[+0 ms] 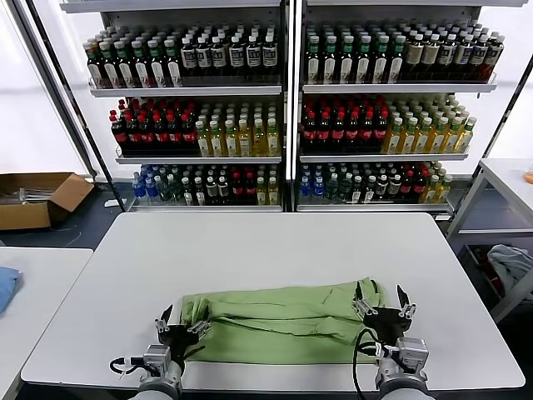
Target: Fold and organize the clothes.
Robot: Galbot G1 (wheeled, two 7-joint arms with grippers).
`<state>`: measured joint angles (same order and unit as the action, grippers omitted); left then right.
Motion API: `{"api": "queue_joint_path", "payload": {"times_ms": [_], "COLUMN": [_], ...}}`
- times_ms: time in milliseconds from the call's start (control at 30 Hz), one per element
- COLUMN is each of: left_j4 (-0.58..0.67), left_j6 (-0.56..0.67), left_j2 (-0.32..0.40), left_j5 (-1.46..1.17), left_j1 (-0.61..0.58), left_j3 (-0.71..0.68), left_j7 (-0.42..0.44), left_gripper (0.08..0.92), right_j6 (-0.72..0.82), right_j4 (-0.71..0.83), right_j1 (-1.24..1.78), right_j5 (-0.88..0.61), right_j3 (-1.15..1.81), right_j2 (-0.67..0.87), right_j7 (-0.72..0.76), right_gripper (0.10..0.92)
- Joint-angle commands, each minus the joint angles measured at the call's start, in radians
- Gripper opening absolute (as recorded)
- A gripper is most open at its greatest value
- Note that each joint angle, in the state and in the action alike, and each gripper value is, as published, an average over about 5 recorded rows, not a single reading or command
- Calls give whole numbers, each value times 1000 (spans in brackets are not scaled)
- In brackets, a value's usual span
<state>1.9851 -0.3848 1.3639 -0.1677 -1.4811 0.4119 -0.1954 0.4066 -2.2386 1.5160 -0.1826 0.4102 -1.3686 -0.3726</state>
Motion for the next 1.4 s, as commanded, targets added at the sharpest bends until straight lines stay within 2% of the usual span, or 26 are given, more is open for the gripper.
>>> {"api": "queue_joint_path", "payload": {"times_ms": [33, 133, 233, 700, 867, 1000, 1167, 1267, 1400], "left_j4": [-21, -31, -38, -53, -70, -102, -192, -261, -285], "left_j6": [-17, -27, -36, -27, -9, 5, 17, 29, 35], "left_j2": [14, 13, 12, 4, -35, -148, -400, -525, -611], "left_j5": [-88, -116, -143, -165, -161, -167, -213, -224, -216], "left_j1": [-6, -5, -6, 14, 39, 78, 134, 159, 167], "left_j3": [10, 14, 17, 43, 107, 233, 452, 546, 582], "left_j7": [-12, -14, -15, -9, 2, 20, 53, 85, 115], "left_gripper": [822, 790, 714, 307, 166, 116, 117, 117, 117], "right_j6": [-10, -13, -14, -7, -4, -1, 6, 10, 12], "right_j4": [-11, -9, -9, -6, 3, 11, 23, 32, 38], "right_j1": [8, 10, 10, -16, -33, -45, -68, -82, -90], "right_j5": [-2, -2, -2, -1, -1, -2, -1, 5, 20], "right_j3": [-5, -4, -2, -3, -4, -6, -21, -37, -57], "right_j2": [1, 1, 1, 10, 11, 14, 15, 7, -6], "right_j7": [-2, -1, -1, -1, -1, -1, -3, -6, -7], "right_gripper": [823, 823, 823, 823, 823, 823, 823, 823, 823]}}
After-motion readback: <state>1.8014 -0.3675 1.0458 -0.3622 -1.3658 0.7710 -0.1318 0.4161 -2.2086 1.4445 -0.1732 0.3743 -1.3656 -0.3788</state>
